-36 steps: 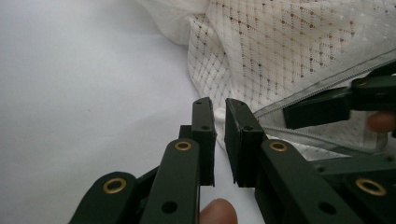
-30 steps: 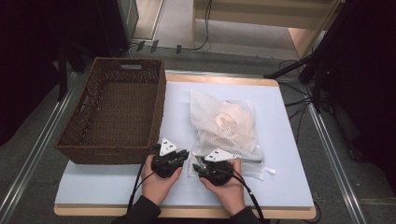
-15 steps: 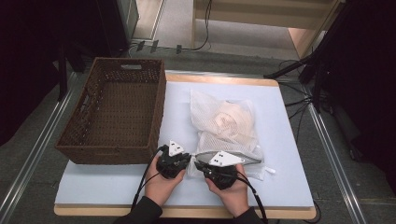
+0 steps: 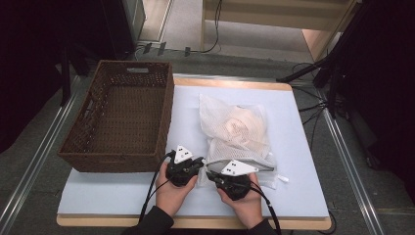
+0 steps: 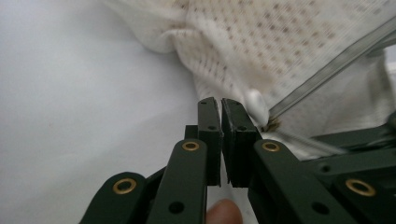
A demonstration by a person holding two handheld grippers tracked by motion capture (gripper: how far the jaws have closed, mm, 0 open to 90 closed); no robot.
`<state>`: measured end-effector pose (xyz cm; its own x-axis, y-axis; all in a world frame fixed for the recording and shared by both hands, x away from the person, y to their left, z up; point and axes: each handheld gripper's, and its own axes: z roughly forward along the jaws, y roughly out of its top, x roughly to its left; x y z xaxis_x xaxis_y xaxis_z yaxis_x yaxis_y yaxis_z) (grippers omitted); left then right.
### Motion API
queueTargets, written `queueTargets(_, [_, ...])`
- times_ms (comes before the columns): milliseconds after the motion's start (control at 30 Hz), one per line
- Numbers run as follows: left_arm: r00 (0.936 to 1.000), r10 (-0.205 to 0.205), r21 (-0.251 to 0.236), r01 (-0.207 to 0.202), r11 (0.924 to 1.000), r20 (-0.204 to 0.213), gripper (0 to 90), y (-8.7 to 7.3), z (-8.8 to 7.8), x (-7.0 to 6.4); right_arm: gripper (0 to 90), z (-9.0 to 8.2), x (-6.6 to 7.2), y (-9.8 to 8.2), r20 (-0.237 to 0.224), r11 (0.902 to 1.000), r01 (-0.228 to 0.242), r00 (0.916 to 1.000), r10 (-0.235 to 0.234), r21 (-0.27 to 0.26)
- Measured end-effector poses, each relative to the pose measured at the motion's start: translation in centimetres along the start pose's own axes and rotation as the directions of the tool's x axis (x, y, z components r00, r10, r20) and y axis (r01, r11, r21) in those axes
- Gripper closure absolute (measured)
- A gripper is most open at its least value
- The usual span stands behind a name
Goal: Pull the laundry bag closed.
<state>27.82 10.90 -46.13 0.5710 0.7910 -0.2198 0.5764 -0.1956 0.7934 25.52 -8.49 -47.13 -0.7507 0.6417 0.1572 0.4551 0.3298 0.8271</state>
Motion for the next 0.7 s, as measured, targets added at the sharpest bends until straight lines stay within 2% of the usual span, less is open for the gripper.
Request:
queueTargets(67, [0.9999,-0.006,-0.008,0.006,0.9999,0.010,85.8,0.0,0.0,0.0,89.2,0.1,0.0,-0.1,0.002,1.0000,0.005,1.0000,-0.005,0.002])
queueTargets(100, [0.9994,-0.001,-0.019,0.002,0.9998,0.033,84.5,0.0,-0.1,-0.1,89.1,0.2,0.0,-0.1,0.004,0.9999,0.005,1.0000,-0.005,0.009])
queueTargets(167, [0.9992,0.000,-0.019,0.001,0.9998,0.039,84.0,0.0,-0.1,-0.2,89.1,0.3,0.0,-0.2,0.008,0.9999,0.006,0.9999,-0.007,0.012])
queueTargets(233, [0.9974,-0.007,-0.013,0.008,0.9999,0.071,81.3,0.0,-0.1,-0.1,89.0,0.4,-0.2,-0.4,0.022,0.9998,0.002,0.9998,-0.003,0.018])
queueTargets(300, [0.9970,-0.018,-0.010,0.019,0.9998,0.075,79.9,-0.1,-0.1,0.1,89.0,0.5,-0.3,-0.5,0.028,0.9998,-0.006,0.9996,0.006,0.021])
queueTargets(333, [0.9961,-0.036,-0.002,0.036,0.9993,0.080,78.8,-0.2,-0.4,0.5,89.0,0.5,-0.4,-0.6,0.032,0.9997,-0.005,0.9995,0.004,0.022])
queueTargets(467, [0.9944,-0.057,0.021,0.055,0.9983,0.089,75.8,-0.6,-0.8,1.2,88.9,0.5,-0.6,-0.7,0.040,0.9997,-0.008,0.9992,0.007,0.022])
queueTargets(500, [0.9905,-0.086,0.043,0.082,0.9957,0.107,73.4,-0.9,-0.8,1.7,88.9,0.4,-0.7,-0.7,0.042,0.9998,-0.004,0.9991,0.004,0.019])
queueTargets(533, [0.9905,-0.086,0.043,0.082,0.9957,0.107,71.6,-0.9,-0.8,1.7,88.9,0.4,-0.7,-0.7,0.043,0.9998,-0.006,0.9990,0.006,0.016])
queueTargets(600, [0.9856,-0.114,0.069,0.106,0.9920,0.125,68.4,-1.0,-0.5,2.0,88.9,0.3,-0.6,-0.7,0.042,0.9999,-0.003,0.9991,0.003,0.010])
queueTargets(700, [0.9824,-0.121,0.076,0.111,0.9909,0.142,66.5,-1.0,-0.3,2.0,88.8,0.2,-0.6,-0.6,0.041,1.0000,-0.001,0.9991,0.001,0.000])
